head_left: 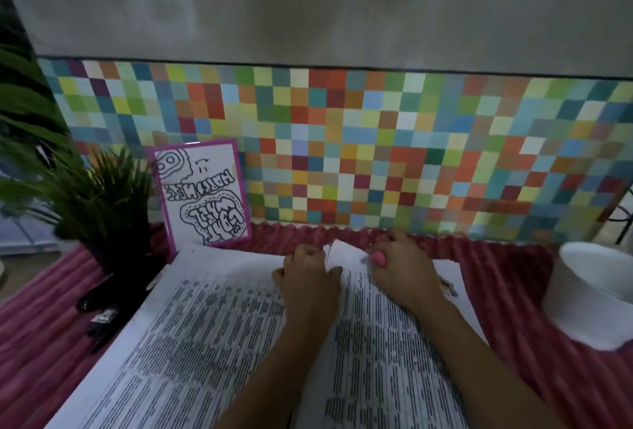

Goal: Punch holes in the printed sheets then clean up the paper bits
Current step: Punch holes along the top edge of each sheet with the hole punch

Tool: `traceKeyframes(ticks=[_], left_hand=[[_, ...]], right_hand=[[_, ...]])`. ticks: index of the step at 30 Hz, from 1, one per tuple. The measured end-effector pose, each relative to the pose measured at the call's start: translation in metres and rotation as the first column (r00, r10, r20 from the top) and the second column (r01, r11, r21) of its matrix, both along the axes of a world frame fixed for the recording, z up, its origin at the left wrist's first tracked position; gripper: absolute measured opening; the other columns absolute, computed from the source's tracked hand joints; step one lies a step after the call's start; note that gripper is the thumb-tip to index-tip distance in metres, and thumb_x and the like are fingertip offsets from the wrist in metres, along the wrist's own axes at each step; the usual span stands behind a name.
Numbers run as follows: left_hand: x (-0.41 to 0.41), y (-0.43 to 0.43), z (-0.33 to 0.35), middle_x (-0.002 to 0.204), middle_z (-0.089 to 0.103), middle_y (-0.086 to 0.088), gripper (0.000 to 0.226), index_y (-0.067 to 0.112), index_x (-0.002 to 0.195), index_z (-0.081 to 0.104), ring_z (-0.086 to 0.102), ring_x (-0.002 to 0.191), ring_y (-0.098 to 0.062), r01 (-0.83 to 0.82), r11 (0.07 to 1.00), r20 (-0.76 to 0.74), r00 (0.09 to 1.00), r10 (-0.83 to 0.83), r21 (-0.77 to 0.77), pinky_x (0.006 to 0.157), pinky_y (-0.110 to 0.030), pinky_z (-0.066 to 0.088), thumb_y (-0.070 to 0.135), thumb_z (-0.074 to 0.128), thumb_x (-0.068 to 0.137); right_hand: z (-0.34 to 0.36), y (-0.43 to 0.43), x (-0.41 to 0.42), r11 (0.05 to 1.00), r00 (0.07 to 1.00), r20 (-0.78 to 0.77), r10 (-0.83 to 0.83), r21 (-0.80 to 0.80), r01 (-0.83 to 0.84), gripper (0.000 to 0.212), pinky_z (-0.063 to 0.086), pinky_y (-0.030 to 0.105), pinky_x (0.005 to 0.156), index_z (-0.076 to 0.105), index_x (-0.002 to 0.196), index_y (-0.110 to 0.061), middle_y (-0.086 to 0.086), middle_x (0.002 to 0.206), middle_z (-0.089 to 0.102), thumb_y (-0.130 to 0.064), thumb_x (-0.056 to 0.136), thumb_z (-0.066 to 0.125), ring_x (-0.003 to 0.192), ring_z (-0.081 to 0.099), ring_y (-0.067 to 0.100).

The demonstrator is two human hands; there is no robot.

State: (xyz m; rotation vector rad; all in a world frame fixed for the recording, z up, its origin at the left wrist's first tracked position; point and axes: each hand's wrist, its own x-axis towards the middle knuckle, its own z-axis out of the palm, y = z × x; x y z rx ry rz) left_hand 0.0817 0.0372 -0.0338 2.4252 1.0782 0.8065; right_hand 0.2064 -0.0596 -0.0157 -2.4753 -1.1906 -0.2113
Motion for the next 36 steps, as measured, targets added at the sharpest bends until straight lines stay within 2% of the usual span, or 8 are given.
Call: traceKeyframes(ticks=[10, 15, 18, 25, 29, 32, 34, 36], left_hand=[[0.0, 0.002, 0.0, 0.116, 0.065, 0.007, 0.014, 0.022, 0.103, 0.07, 0.055, 0.112, -0.014, 0.028, 0.991, 0.136, 0.991, -0.01, -0.132, 0.095, -0.036, 0.025, 0.025, 0.062, 0.092], [0.0, -0.008, -0.001, 0.103, 0.068, 0.001, 0.015, 0.017, 0.106, 0.063, 0.058, 0.1, -0.018, -0.001, 1.0, 0.111, 0.994, 0.002, -0.01, 0.083, -0.031, 0.023, 0.014, 0.053, 0.096], [-0.001, -0.011, -0.001, 0.1, 0.068, -0.002, 0.019, 0.015, 0.11, 0.062, 0.058, 0.096, -0.02, 0.019, 1.0, 0.101, 0.995, -0.02, 0.012, 0.082, -0.031, 0.024, 0.01, 0.054, 0.094], [0.002, -0.007, -0.009, 0.08, 0.071, -0.006, 0.027, 0.008, 0.096, 0.066, 0.065, 0.072, -0.021, 0.16, 0.987, 0.297, 0.941, -0.161, 0.028, 0.069, -0.034, 0.051, -0.007, 0.072, 0.074], [0.002, -0.006, -0.002, 0.097, 0.063, -0.002, 0.034, 0.002, 0.107, 0.059, 0.057, 0.088, -0.014, 0.263, 0.963, 0.533, 0.823, -0.195, -0.055, 0.076, -0.01, 0.045, -0.011, 0.065, 0.076], [0.002, -0.003, 0.0, 0.113, 0.06, -0.004, 0.052, 0.007, 0.121, 0.051, 0.058, 0.104, -0.019, 0.337, 0.908, 0.598, 0.791, -0.129, -0.249, 0.09, -0.029, 0.051, 0.004, 0.073, 0.074], [-0.001, 0.001, 0.003, 0.108, 0.062, -0.002, 0.051, 0.012, 0.119, 0.052, 0.06, 0.1, -0.018, 0.343, 0.875, 0.56, 0.822, -0.104, -0.341, 0.086, -0.031, 0.052, 0.015, 0.078, 0.076], [-0.005, 0.004, 0.005, 0.09, 0.063, 0.005, 0.036, 0.018, 0.105, 0.053, 0.061, 0.083, -0.011, 0.35, 0.841, 0.494, 0.861, -0.117, -0.411, 0.067, -0.017, 0.048, 0.022, 0.078, 0.08]], right_hand=[[0.0, 0.003, 0.002, 0.993, 0.993, -0.037, 0.109, -0.038, -0.11, 0.021, 0.047, 0.033, 0.069, 0.073, 0.1, -0.019, 0.002, 0.097, 0.045, -0.029, 0.093, 0.055, 0.089, 0.058, 0.025], [0.007, 0.009, 0.007, 0.988, 0.97, -0.191, 0.151, 0.002, -0.153, 0.024, 0.054, 0.04, 0.069, 0.059, 0.065, -0.006, 0.009, 0.075, 0.053, -0.016, 0.087, 0.056, 0.068, 0.056, 0.023], [0.009, 0.013, 0.008, 0.992, 0.963, -0.237, 0.13, 0.036, -0.125, 0.016, 0.055, 0.04, 0.065, 0.063, 0.067, -0.004, 0.013, 0.072, 0.062, -0.013, 0.079, 0.058, 0.066, 0.061, 0.024], [0.013, 0.018, 0.004, 0.989, 0.935, -0.321, 0.149, 0.043, -0.143, 0.016, 0.045, 0.036, 0.057, 0.049, 0.063, -0.001, 0.01, 0.058, 0.047, -0.012, 0.07, 0.057, 0.054, 0.047, 0.022], [0.018, 0.017, -0.002, 0.993, 0.943, -0.319, 0.095, 0.099, -0.067, 0.017, 0.046, 0.034, 0.056, 0.053, 0.059, -0.004, 0.004, 0.062, 0.053, -0.011, 0.071, 0.064, 0.057, 0.052, 0.021], [0.018, 0.014, -0.004, 0.978, 0.941, -0.319, 0.114, 0.204, -0.05, 0.019, 0.044, 0.03, 0.061, 0.06, 0.06, -0.015, -0.002, 0.067, 0.057, -0.01, 0.077, 0.069, 0.063, 0.053, 0.014], [0.019, 0.01, -0.005, 0.958, 0.932, -0.337, 0.137, 0.285, -0.038, 0.012, 0.047, 0.031, 0.068, 0.066, 0.07, -0.009, -0.001, 0.076, 0.059, -0.009, 0.081, 0.07, 0.071, 0.056, 0.014], [0.022, 0.006, -0.005, 0.933, 0.918, -0.36, 0.169, 0.36, -0.031, 0.009, 0.044, 0.031, 0.071, 0.067, 0.074, -0.007, 0.0, 0.081, 0.06, -0.007, 0.082, 0.07, 0.074, 0.055, 0.014]])
